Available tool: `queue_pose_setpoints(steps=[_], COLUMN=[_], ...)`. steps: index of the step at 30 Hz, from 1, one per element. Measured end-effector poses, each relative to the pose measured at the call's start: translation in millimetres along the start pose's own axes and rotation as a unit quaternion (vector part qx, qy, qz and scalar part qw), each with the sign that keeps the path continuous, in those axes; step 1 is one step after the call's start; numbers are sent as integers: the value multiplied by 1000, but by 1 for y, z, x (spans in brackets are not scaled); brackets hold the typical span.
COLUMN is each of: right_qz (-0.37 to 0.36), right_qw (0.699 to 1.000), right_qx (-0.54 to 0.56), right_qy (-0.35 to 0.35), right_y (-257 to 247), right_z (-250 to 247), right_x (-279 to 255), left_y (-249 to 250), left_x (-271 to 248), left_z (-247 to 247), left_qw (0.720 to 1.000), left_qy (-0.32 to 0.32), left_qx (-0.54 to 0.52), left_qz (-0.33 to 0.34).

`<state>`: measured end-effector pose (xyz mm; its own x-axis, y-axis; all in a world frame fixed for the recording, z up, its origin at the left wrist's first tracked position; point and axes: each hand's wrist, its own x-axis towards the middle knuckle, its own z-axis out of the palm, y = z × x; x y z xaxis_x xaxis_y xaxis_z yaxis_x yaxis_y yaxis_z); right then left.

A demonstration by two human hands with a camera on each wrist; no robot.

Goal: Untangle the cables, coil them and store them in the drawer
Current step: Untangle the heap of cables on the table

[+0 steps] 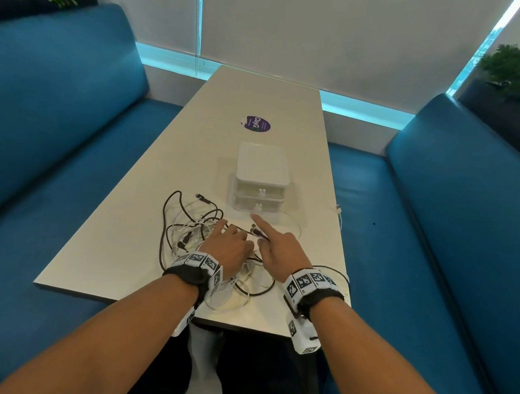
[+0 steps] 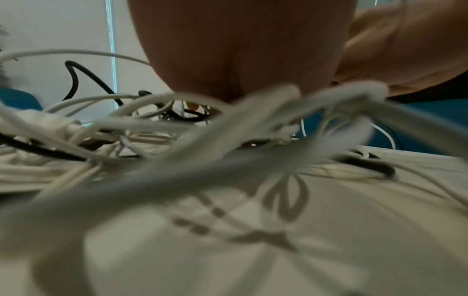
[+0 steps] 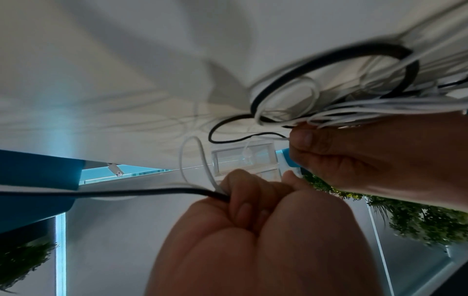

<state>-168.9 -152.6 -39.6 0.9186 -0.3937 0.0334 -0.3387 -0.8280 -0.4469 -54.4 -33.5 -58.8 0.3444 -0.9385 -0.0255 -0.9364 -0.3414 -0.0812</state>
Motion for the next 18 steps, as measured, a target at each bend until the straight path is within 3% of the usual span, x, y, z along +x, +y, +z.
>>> queue_pose_setpoints(steps=[12, 18], right_qz=[88, 147], right_qw=[991, 975], right_qx=[-58, -156], right_qy=[-85, -59], right_y=[4, 32], right_z=[-15, -32], right_x=[3, -8], left_y=[-4, -9], left_x=[-1, -2], left_z=[4, -3], left_qw=[999, 999], left_qy=[34, 7], left_qx=[-41, -45], left_qz=[5, -13])
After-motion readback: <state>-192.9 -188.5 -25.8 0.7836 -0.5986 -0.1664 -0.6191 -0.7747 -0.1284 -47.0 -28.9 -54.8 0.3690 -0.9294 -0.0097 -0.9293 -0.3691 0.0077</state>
